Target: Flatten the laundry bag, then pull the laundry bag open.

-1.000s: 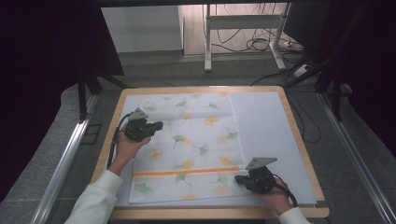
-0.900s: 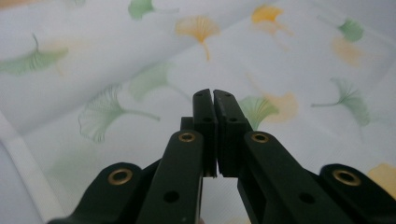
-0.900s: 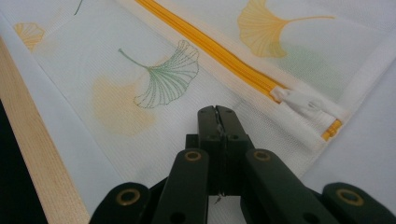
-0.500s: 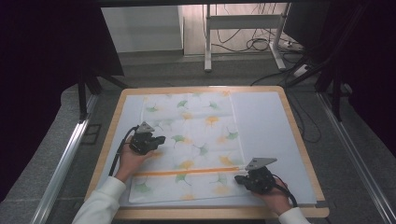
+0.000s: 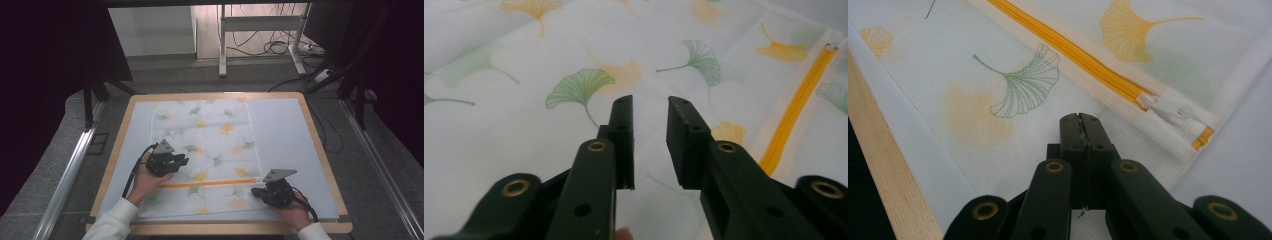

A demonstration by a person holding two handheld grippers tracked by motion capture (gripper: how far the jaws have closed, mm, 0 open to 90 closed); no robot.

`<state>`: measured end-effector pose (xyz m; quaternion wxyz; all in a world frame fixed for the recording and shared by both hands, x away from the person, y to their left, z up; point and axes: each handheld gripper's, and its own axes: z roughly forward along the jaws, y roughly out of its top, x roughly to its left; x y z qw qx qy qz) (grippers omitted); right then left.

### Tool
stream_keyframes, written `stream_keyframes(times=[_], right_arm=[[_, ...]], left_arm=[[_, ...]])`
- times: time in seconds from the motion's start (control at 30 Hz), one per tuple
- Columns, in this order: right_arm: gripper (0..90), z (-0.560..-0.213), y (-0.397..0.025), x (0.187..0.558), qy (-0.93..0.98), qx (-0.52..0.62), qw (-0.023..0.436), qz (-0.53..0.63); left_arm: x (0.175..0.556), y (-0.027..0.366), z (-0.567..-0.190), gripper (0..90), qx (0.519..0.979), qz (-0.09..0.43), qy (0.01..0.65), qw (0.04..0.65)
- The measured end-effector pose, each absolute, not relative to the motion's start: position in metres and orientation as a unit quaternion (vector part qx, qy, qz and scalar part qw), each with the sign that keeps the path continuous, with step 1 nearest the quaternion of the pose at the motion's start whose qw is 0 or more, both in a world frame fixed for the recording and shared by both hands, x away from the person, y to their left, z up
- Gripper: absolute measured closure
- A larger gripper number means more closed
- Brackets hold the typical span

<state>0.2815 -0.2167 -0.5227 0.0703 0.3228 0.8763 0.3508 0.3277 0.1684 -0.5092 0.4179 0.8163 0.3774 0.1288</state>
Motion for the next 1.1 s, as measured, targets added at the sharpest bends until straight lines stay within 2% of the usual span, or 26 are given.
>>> stream_keyframes(times=[0.13, 0.43, 0.63, 0.9, 1.1], right_arm=[[88.9, -0.523, -0.217, 0.282, 0.876, 0.322, 0.070, 0.352], [88.9, -0.523, -0.217, 0.279, 0.879, 0.312, 0.081, 0.351], [88.8, -0.523, -0.216, 0.277, 0.880, 0.310, 0.089, 0.347], [88.8, -0.523, -0.216, 0.278, 0.880, 0.313, 0.085, 0.348], [88.8, -0.523, -0.216, 0.277, 0.879, 0.313, 0.089, 0.348]], left_arm=[[0.321, 0.162, -0.506, 70.9, 0.820, 0.135, 0.366, 0.418], [0.315, 0.141, -0.501, 61.5, 0.826, 0.140, 0.355, 0.414], [0.306, 0.130, -0.496, 47.6, 0.831, 0.140, 0.341, 0.416], [0.304, 0.125, -0.494, 40.1, 0.831, 0.133, 0.337, 0.422], [0.303, 0.117, -0.490, 39.1, 0.833, 0.135, 0.327, 0.425]])
